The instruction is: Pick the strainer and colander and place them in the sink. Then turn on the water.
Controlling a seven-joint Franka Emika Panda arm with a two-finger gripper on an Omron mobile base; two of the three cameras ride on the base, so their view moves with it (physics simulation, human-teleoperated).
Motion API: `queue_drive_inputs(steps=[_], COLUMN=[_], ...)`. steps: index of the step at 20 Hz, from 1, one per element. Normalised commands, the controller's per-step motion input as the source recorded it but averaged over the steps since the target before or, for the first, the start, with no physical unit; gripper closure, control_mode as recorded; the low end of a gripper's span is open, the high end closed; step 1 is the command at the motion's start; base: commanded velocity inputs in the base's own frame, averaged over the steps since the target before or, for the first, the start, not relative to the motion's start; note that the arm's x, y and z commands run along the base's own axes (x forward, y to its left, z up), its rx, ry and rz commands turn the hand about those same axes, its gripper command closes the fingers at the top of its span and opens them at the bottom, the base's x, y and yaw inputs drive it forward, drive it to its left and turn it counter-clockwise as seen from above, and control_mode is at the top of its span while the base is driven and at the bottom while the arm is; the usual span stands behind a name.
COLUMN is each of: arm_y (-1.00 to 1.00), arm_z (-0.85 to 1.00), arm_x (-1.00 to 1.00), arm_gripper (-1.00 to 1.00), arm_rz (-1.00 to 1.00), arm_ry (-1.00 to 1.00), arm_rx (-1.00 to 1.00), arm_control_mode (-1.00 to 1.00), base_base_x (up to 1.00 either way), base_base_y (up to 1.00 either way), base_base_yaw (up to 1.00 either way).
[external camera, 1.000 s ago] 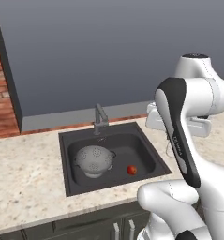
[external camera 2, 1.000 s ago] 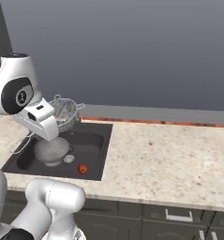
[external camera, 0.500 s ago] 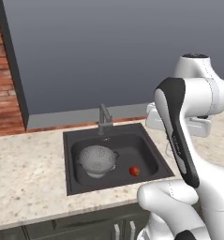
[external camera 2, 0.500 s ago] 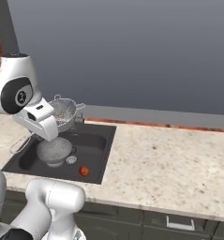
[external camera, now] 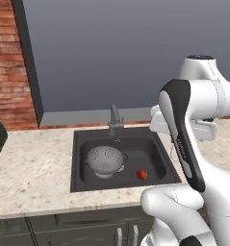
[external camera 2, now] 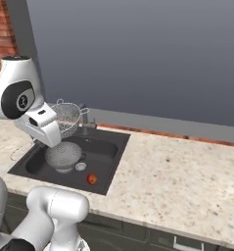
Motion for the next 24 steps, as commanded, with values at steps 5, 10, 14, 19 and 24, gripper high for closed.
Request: queue_drive_inputs(steps=[5,10,14,19,24], arm_y=[-0.03,-0.01,0.0,0.0,0.0], arm_z=[-0.03,-0.04,-0.22,-0.34,-0.31], arm_x=[0.38,0.25,0.08,0.0,-0.01], arm_gripper=[1.0,1.0,1.0,1.0,1.0], arm_rz=[0.12,0.16,0.08,0.02,0.01], arm_ry=[0.06,0.05,0.13,0.2,0.14], arm_rx=[0.09,0.09,0.1,0.05,0.01], arm_control_mode=[-1.0,-1.0,-1.0,-1.0,-1.0], base_base_x=[0.17,0.0,0.0,0.0,0.0], base_base_y=[0.0,0.0,0.0,0.0,0.0], base_base_yaw=[0.04,0.0,0.0,0.0,0.0])
